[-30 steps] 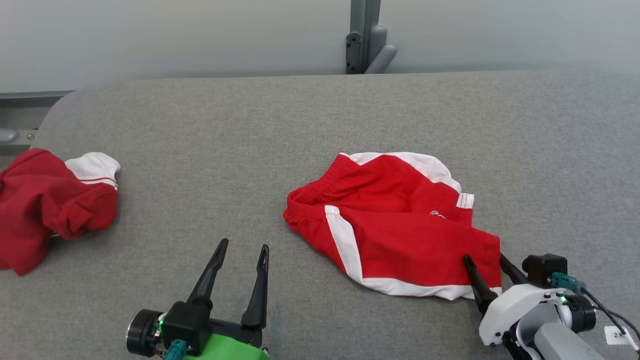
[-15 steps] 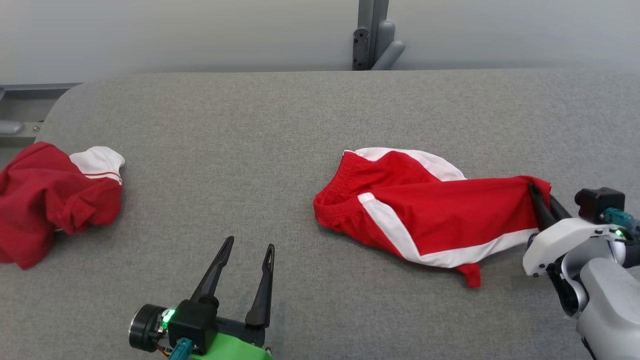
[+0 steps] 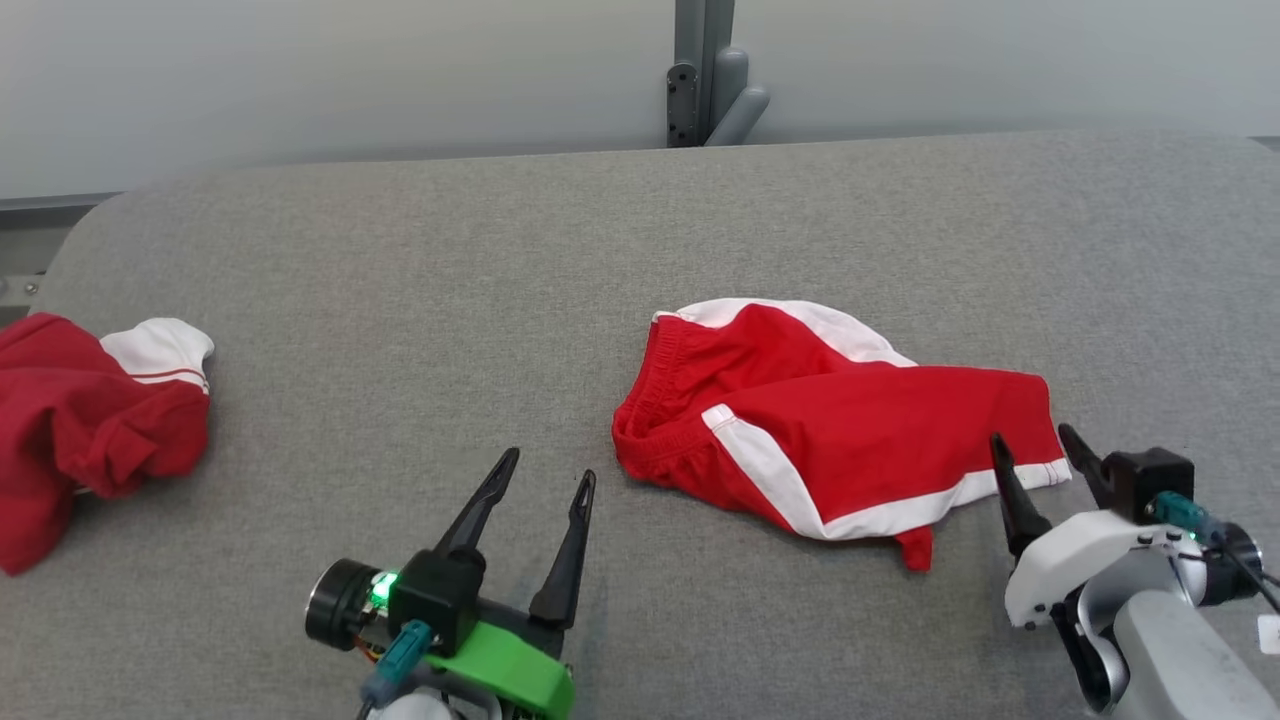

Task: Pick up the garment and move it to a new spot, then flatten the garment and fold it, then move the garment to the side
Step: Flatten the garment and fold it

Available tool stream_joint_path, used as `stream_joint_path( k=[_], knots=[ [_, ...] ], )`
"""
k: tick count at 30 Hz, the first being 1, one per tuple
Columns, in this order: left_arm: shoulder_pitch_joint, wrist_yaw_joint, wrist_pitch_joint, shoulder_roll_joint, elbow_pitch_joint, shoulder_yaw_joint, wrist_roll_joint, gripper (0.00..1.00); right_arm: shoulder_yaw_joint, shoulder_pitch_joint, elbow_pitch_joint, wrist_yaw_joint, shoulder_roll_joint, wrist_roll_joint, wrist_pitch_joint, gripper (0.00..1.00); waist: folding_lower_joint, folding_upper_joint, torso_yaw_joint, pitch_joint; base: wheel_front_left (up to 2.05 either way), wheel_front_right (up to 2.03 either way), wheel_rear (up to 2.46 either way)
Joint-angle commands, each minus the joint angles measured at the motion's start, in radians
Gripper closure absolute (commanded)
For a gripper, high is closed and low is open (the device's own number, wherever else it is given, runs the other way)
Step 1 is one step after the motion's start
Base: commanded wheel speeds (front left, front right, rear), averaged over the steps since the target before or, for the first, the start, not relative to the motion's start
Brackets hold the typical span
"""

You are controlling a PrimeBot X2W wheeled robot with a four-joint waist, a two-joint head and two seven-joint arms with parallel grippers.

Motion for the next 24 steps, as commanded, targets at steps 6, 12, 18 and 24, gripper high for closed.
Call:
stream_joint_path(
  k=[6,12,18,24],
  knots=[
    [-0.182,-0.021,-0.003,0.003,0.208,-0.068,-0.011,0.0,-0.033,0.206,-0.217,-0.001,0.072,-0.051,-0.001,0.0,0.0,-0.0001,-0.085,-0.013,0.0,0.0,0.0],
    [-0.346,-0.024,0.036,0.008,0.385,-0.19,-0.063,0.0,-0.033,0.272,-0.269,-0.001,0.104,-0.058,-0.001,0.0,0.0,-0.0001,-0.137,-0.006,0.0,0.0,0.0],
    [-0.478,-0.023,0.147,0.041,0.472,-0.34,-0.169,0.0,-0.033,0.276,-0.275,-0.001,0.113,-0.069,-0.001,0.0,0.0,-0.0001,-0.162,0.001,0.0,0.0,0.0],
    [-0.602,-0.023,0.332,0.068,0.552,-0.471,-0.266,0.0,-0.021,0.267,-0.273,-0.001,0.113,-0.083,-0.001,0.0,0.0,-0.0001,-0.179,0.01,0.0,0.0,0.0]
  ],
)
